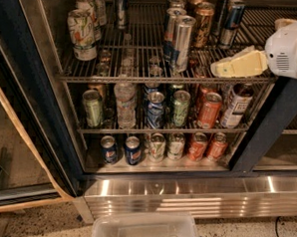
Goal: Pick redbull can from top shelf of fridge
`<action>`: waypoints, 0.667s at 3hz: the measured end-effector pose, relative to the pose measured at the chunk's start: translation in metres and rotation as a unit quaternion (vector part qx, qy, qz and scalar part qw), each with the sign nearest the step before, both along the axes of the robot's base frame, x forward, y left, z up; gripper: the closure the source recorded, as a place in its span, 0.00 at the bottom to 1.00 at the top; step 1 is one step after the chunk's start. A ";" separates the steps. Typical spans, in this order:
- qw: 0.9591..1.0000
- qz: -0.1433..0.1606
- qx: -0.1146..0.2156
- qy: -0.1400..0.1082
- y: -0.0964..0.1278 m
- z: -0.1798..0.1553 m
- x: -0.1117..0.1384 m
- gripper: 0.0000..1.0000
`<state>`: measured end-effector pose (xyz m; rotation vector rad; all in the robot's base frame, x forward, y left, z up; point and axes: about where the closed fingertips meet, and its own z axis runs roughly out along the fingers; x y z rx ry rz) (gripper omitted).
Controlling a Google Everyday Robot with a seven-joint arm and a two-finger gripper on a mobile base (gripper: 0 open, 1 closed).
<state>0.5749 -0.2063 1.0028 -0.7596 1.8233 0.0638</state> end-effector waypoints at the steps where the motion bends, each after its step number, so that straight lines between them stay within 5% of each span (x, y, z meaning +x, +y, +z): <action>1: 0.999 -0.021 0.035 -0.024 0.007 0.005 0.016 0.00; 2: 0.995 -0.051 0.078 -0.038 0.010 -0.001 0.032 0.00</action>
Offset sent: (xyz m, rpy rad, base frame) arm 0.0624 0.0033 -0.0146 0.3026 -0.1253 -0.2289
